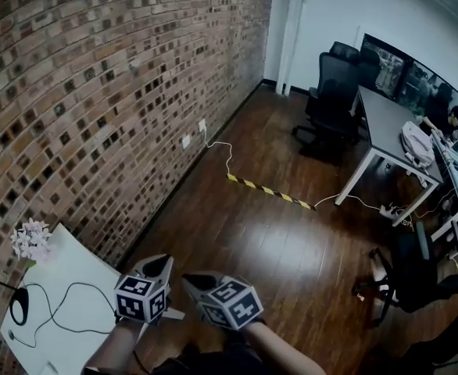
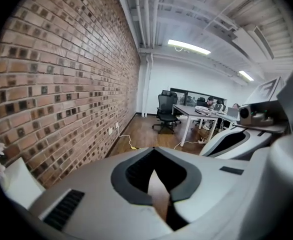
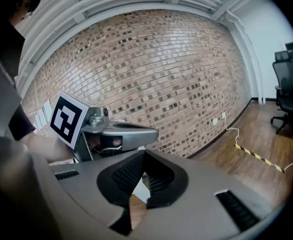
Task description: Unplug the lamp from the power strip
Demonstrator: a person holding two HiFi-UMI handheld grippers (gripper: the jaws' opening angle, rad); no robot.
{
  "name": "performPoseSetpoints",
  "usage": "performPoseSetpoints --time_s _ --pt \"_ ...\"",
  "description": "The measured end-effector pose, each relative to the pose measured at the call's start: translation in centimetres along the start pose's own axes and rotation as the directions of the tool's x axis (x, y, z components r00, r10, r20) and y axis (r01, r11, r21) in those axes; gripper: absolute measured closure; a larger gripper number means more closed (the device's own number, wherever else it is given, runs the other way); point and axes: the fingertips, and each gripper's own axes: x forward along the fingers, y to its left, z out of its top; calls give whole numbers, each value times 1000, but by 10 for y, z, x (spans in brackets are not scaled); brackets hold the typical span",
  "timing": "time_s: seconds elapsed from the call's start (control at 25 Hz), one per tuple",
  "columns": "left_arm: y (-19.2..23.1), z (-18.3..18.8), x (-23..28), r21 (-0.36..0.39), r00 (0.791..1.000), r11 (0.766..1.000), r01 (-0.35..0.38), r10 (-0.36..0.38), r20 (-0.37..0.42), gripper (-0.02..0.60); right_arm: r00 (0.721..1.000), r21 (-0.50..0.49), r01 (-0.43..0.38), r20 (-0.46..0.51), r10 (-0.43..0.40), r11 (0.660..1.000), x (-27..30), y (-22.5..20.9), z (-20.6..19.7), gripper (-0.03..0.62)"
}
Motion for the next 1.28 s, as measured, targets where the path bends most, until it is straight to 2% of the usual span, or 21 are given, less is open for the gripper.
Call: performPoseSetpoints --time_s 0.36,0.6,0.8,1.08,1.28 --pt "-15 15 27 14 995 996 -90 90 -46 580 998 31 -51 29 50 998 -26 -54 17 594" --pt "-22 37 41 31 990 989 -142 142 8 580 992 3 -84 92 83 996 -41 -74 33 594" --pt "-33 57 53 41 979 980 -197 194 64 580 989 -10 -79 122 79 997 -58 -98 41 594" --pt "-38 57 56 23 965 967 -254 252 72 580 991 -14 -108 78 109 994 -65 -116 38 594" --pt "-18 46 33 -35 938 941 -336 338 76 580 985 -36 -165 36 167 986 -45 -111 36 594"
